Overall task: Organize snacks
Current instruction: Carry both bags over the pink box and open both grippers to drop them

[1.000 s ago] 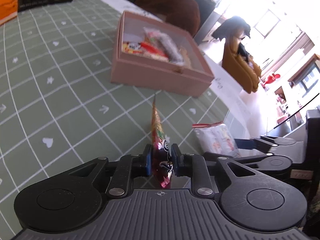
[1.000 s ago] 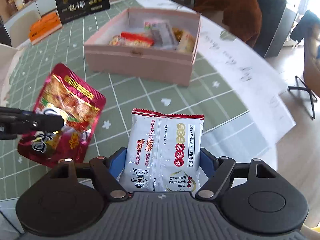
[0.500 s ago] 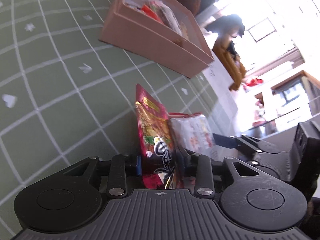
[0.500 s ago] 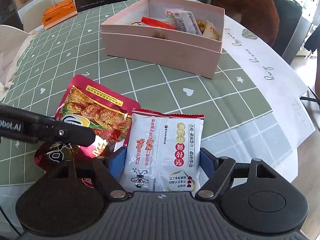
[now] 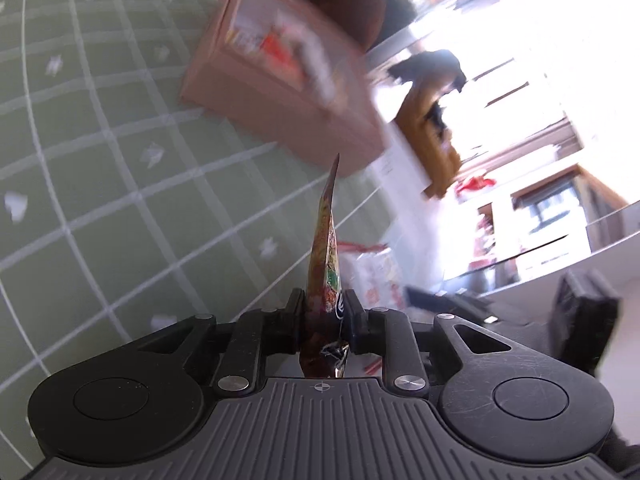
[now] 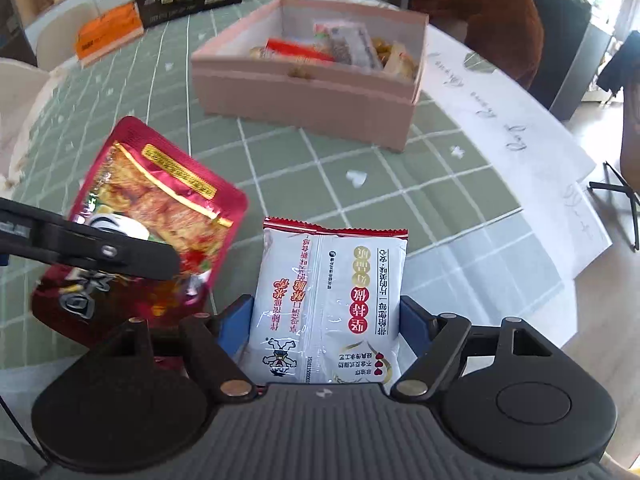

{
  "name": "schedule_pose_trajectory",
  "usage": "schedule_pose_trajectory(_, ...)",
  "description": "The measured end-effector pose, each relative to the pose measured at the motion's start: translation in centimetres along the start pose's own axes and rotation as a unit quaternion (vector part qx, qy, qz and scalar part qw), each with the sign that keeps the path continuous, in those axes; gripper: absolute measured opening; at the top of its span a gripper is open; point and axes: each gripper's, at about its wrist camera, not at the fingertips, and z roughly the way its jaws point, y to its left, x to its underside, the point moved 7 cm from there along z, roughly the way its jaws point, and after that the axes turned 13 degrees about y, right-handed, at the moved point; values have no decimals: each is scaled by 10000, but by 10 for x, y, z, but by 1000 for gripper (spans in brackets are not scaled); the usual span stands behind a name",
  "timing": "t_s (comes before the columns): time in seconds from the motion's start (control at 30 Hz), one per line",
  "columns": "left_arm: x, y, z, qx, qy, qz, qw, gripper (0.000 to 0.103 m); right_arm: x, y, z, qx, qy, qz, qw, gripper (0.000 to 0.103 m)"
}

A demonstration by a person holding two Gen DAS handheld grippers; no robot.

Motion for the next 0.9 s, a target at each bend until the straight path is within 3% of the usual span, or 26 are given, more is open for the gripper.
schedule_pose_trajectory(0.17, -43, -46, -50, 165, -750, 491, 9958, 24, -19, -10, -35, -47, -377, 104, 9992, 77)
schedule_pose_trajectory(0.3, -103, -77, -80, 59, -1234, 884, 9884, 25, -44, -18, -71, -244, -822, 171, 9962, 77)
schedule_pose_trajectory(0.4, -157, -82, -75, 34, -1550, 935, 9835, 25, -65, -23, -92, -209, -1165, 127, 9929, 77)
schedule_pose_trajectory(0.47, -194, -68, -59, 11, -1560, 716, 9852, 26, -77, -23, -100, -184, -1332, 85, 9909, 77)
schedule_pose_trajectory(0.53, -214, -46, -44, -477, -1563, 459, 9855, 26, -85, -24, -103, -115, -1383, 45, 9903, 77)
schedule_pose_trajectory(0.6, -217, -34, -39, -1015, -1606, 522, 9804, 26, -86, -24, -105, -71, -1397, 20, 9902, 77)
schedule_pose_trajectory(0.63, -213, -31, -40, -1113, -1608, 582, 9790, 26, -85, -26, -105, -74, -1418, 39, 9899, 77)
schedule_pose_trajectory(0.8, -162, -25, -41, -1223, -1476, 769, 9784, 26, -78, -44, -90, -113, -1118, 365, 9930, 77)
schedule_pose_trajectory(0.9, -128, -15, -41, -1375, -1344, 681, 9790, 26, -96, -42, -85, -97, -1053, 396, 9936, 77)
